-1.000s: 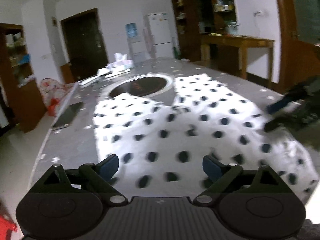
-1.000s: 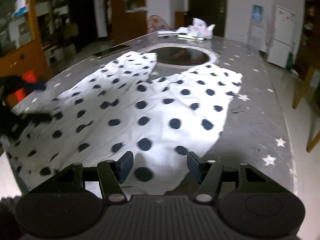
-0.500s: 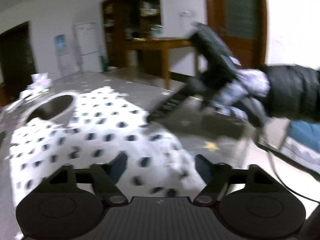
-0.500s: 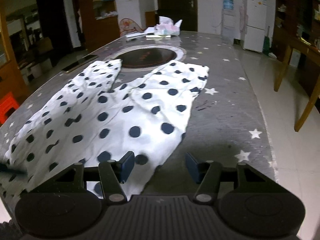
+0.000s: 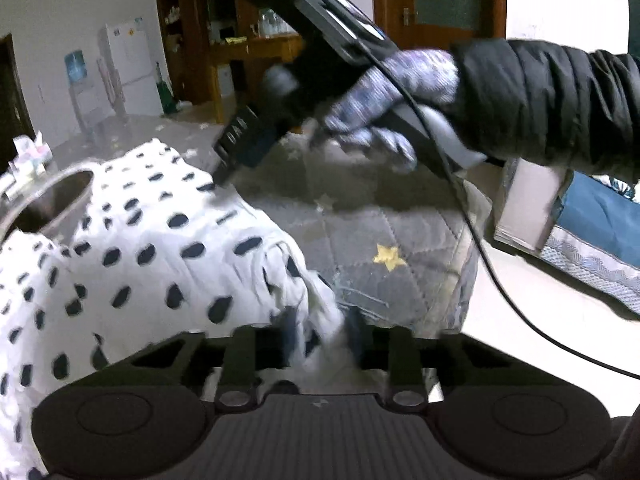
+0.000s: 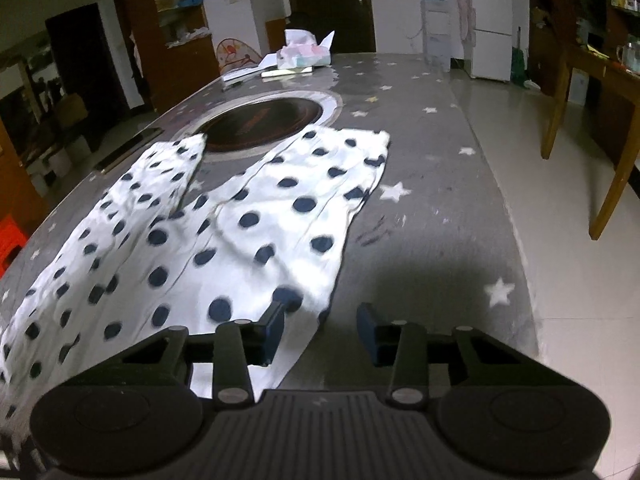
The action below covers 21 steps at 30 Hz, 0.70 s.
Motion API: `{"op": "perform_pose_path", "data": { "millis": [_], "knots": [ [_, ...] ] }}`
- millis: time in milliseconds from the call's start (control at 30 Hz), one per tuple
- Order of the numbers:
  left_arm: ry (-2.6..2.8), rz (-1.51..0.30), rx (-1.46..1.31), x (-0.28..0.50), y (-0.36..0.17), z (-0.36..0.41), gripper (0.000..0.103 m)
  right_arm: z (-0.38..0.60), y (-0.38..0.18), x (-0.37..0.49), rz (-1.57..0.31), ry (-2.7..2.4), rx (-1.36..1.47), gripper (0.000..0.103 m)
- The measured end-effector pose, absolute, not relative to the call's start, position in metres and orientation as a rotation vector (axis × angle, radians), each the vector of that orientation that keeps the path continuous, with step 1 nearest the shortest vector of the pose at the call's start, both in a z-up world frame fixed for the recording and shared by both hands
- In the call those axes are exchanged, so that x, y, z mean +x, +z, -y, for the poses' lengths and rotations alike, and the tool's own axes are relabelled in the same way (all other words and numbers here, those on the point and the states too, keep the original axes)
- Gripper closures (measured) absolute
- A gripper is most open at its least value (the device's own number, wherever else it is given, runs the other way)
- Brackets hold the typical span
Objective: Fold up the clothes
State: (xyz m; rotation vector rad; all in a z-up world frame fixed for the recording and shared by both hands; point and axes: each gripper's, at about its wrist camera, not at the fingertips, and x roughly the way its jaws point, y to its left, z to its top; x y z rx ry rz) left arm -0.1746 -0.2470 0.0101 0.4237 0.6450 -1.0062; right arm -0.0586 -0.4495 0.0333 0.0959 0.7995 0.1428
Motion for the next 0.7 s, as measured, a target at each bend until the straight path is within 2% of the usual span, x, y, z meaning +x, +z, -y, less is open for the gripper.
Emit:
{"op": "perform_pose_path", "data": {
  "millis": [33, 233, 700],
  "knots": [
    [-1.013, -0.653, 0.415, -0.173, 0.010, 0.246, 0.089, 0.451, 0.034, -0.053, -0.798, 0.139, 0.104, 0.067],
    [-1.041, -0.683, 0.272, -0.156, 0.026, 0.227, 0.092, 0.461, 0.035, -0.009, -0.790, 0.113, 0.152, 0.076],
    [-0.971, -0.720, 0.020, -0.113, 0.054, 0.170, 0.093, 0.471, 0.014, 0.114, -0.807, 0.013, 0.190, 0.077]
  ]
}}
